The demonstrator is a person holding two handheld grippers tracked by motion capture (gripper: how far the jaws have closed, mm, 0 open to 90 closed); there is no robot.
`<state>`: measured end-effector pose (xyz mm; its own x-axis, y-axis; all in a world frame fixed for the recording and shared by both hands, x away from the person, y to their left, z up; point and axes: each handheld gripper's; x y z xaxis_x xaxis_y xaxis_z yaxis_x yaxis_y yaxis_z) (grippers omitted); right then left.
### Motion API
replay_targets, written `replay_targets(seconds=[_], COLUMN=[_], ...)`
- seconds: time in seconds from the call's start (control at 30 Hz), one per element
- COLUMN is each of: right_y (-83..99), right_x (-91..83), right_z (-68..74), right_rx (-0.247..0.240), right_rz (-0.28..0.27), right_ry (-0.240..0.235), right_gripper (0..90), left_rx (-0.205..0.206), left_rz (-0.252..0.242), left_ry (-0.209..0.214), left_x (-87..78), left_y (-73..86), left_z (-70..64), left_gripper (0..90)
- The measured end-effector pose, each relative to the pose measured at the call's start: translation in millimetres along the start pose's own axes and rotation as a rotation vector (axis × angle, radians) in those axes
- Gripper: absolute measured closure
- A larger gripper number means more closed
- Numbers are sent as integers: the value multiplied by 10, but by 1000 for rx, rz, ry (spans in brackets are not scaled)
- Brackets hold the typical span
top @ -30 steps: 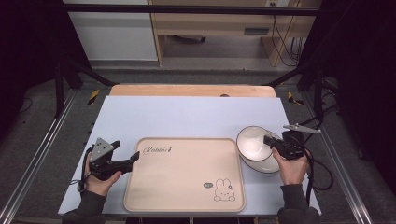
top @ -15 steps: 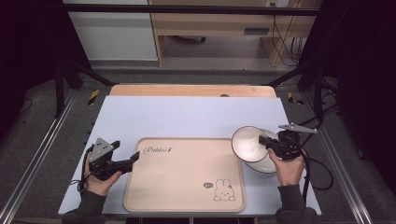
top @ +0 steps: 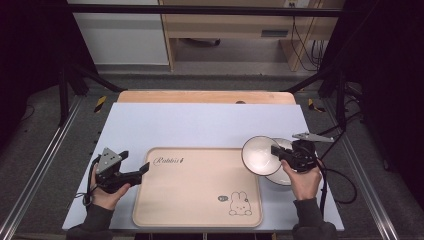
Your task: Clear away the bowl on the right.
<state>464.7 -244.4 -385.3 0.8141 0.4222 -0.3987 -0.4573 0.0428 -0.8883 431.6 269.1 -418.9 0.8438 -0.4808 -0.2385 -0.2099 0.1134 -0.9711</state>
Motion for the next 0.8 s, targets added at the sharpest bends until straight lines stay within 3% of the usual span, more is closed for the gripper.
replay_targets(seconds=[0.8], right_y=[-56], right_x=[119], right_z=[261], right_rx=[-21], right_rz=[15], right_ry=[-87], right_gripper=[822], left_rx=[-6], left_rz=[-4], left_ry=[-4], left_x=[-9], left_y=[-2], left_z=[14], left_gripper=[136])
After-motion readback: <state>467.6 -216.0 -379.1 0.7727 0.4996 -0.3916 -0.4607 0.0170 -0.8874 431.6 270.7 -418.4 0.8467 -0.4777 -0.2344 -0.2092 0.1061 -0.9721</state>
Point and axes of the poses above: each handheld gripper's, and its own axes: x roughly forward along the jaws, y roughly out of its underside, z roughly to its left, and after that the axes turned 12 degrees about -z, right-handed
